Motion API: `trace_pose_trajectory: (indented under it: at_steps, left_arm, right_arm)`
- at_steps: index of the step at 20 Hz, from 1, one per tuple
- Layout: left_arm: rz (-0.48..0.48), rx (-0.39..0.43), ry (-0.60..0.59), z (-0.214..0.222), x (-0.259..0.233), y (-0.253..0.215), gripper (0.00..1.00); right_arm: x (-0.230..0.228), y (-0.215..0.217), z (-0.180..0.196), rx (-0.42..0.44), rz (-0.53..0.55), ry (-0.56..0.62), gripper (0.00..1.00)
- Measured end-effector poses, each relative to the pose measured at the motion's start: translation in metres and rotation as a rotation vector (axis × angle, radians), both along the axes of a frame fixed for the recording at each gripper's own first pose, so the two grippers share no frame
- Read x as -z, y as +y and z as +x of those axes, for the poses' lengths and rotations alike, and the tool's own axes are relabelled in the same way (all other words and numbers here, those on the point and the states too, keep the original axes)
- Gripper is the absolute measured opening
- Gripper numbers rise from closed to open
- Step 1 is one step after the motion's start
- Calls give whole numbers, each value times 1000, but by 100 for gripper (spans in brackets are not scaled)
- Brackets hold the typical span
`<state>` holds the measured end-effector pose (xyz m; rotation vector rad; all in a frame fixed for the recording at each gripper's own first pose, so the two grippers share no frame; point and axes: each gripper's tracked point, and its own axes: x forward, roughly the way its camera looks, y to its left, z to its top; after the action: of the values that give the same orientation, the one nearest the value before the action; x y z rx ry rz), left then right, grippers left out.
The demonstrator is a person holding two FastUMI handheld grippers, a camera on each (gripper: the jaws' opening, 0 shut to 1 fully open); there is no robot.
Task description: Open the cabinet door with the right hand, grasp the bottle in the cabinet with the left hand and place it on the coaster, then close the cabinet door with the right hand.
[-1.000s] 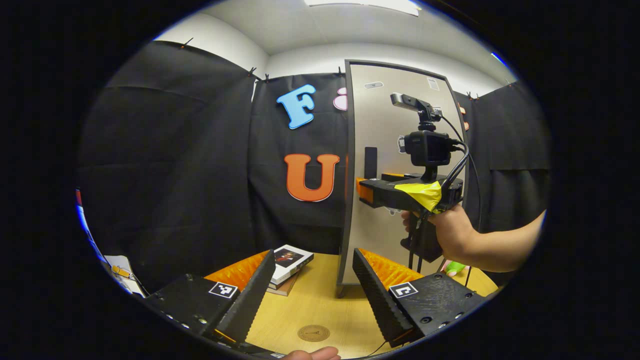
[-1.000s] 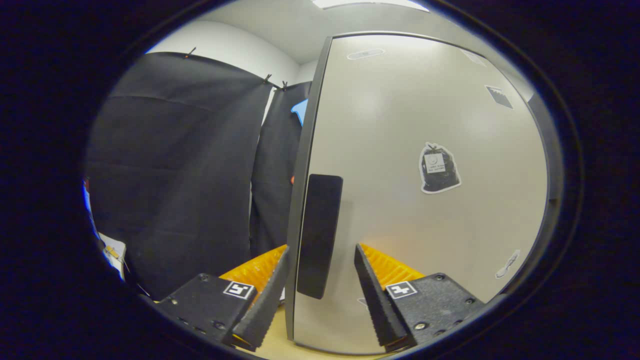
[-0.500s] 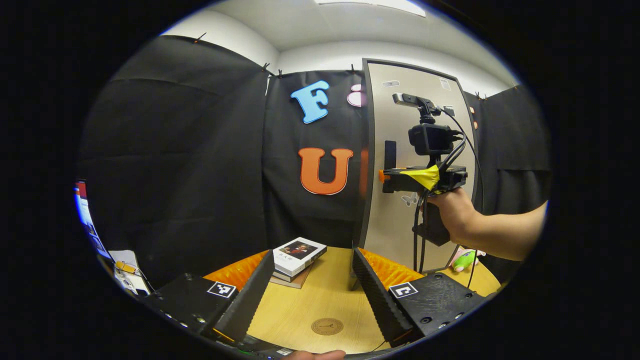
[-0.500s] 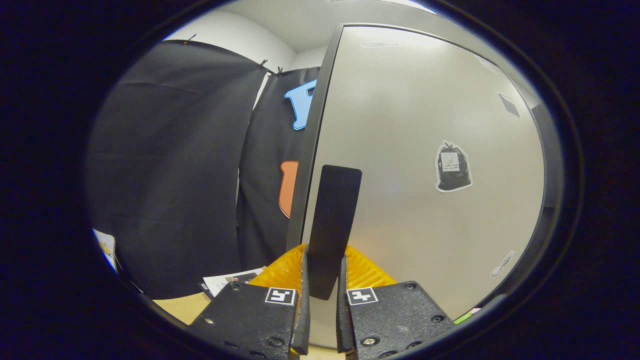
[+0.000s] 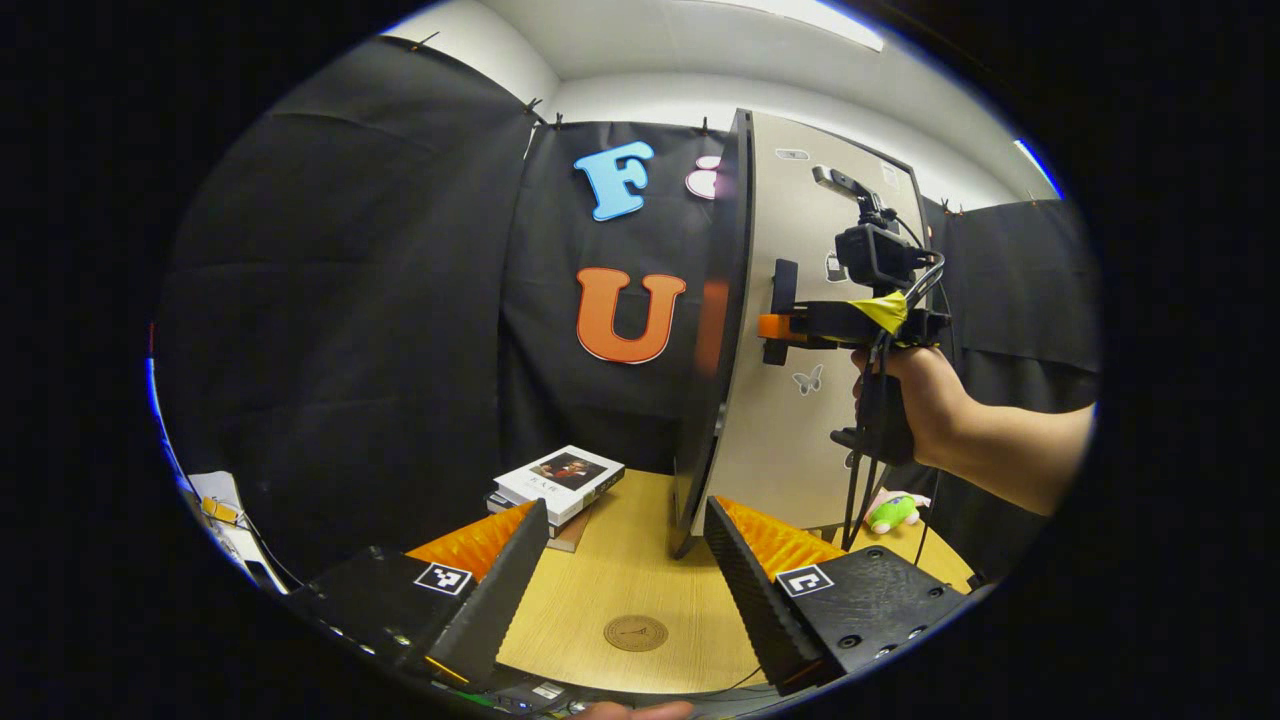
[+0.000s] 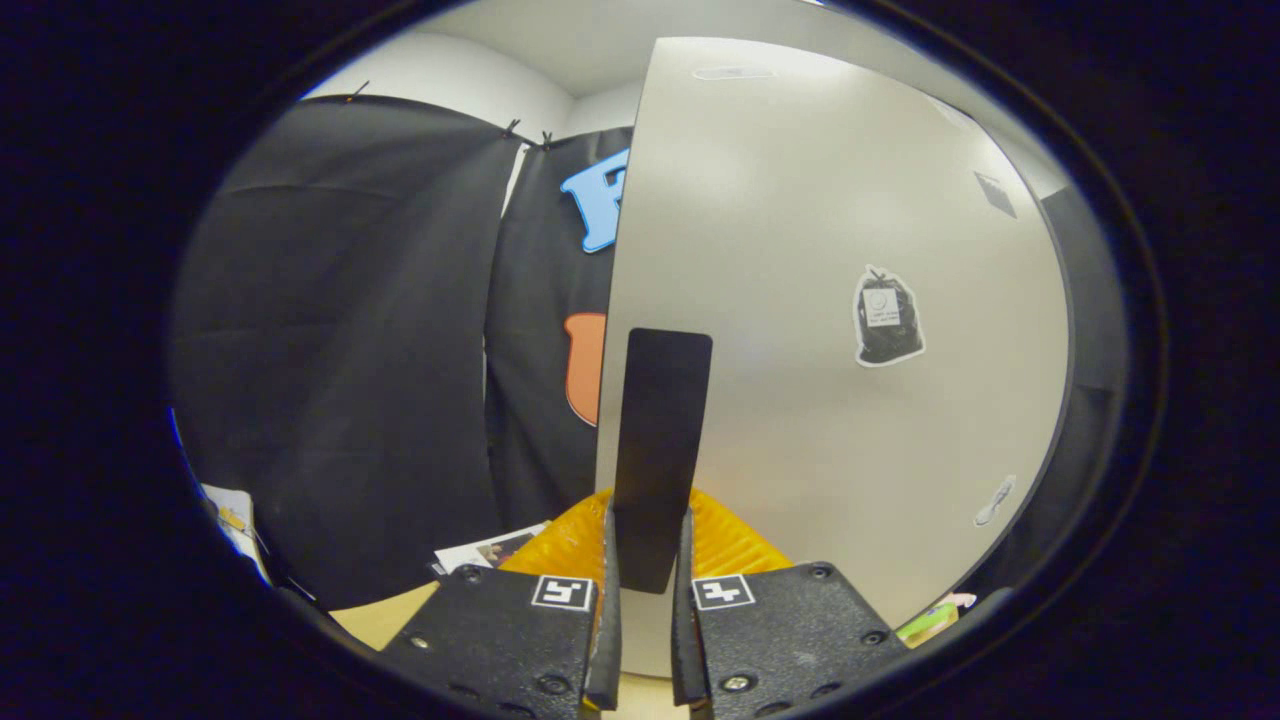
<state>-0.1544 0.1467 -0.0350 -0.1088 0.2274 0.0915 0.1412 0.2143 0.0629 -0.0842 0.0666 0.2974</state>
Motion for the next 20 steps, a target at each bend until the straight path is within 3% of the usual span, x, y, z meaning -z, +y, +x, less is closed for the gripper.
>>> trace_pose_trajectory:
  at_steps: [11, 20]
  left_arm:
    - [-62, 52, 24, -2, 5, -18, 95]
    - [-69, 107, 36, 0, 4, -72, 95]
  right_arm:
    - [-3, -5, -36, -98, 24, 43, 23]
    - [-3, -7, -54, -224, 67, 94, 23]
